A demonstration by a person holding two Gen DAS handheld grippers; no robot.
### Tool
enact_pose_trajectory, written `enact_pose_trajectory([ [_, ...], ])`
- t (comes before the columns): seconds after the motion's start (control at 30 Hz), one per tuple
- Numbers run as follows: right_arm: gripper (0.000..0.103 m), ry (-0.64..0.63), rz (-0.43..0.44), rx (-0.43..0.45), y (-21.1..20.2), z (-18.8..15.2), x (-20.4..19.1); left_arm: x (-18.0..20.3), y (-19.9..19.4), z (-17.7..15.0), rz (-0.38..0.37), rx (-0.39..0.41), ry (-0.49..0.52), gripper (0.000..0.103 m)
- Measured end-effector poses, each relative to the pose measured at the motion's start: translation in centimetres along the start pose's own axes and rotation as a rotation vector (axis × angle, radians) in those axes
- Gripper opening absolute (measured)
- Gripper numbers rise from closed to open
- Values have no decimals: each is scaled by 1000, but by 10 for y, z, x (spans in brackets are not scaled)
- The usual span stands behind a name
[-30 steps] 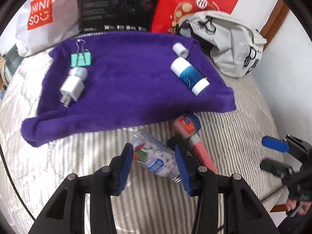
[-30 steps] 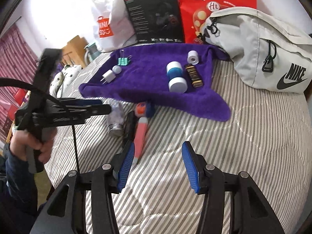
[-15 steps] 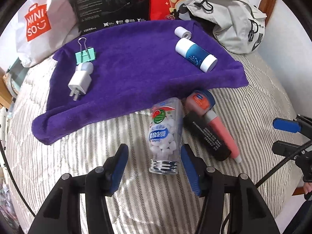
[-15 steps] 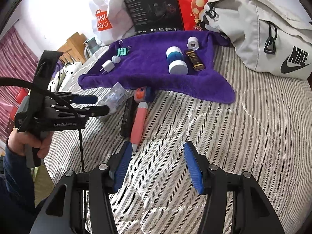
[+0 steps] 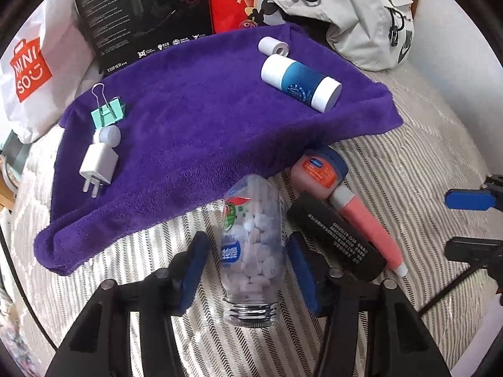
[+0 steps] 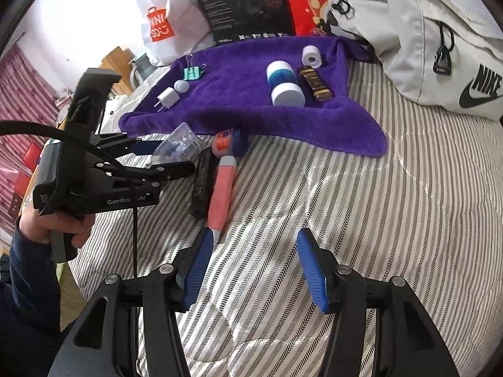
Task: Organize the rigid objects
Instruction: 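Grasp the clear pill bottle with the left gripper while the right grasps the pink tube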
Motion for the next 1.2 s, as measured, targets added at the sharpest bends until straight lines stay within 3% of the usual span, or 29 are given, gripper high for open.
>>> enact_pose_trajectory([
  [0.07,55,8,-4,-5,4,0,0,2,-1,0,-9,11,14,39],
  [0.3,55,-3,-24,42,8,13,-12,-7,-5,-10,-13,16,-2,39],
  [0.53,55,-11,-56,7,41,32,-18,-30,-8,-28,-10,12,-42,39],
  [0.73,55,-51,-145,21,46,39,-18,-32,-10,-34,-18,21,-51,39],
  [0.93,55,-112,-246,-22,49,30,-12,-33,-11,-35,-25,35,-63,39],
  [1.03,50,-138,-261,-3,49,30,-17,-32,-12,-37,-24,43,-55,39],
  [1.13,35,-150,-235,14,48,27,-22,-31,-12,-39,-24,45,-44,39],
  [1.2,18,-144,-230,9,46,25,-21,-32,-13,-39,-31,40,-38,39],
])
Point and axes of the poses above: each gripper's, at about its wrist camera, not at the fingertips, and y roughly the way its jaws point, x to its right, z to its top, the point moved 9 cm from there along y, roughly the way its jaws point, and after that the axes turned 6 degrees about -x, right-handed, at the moved point
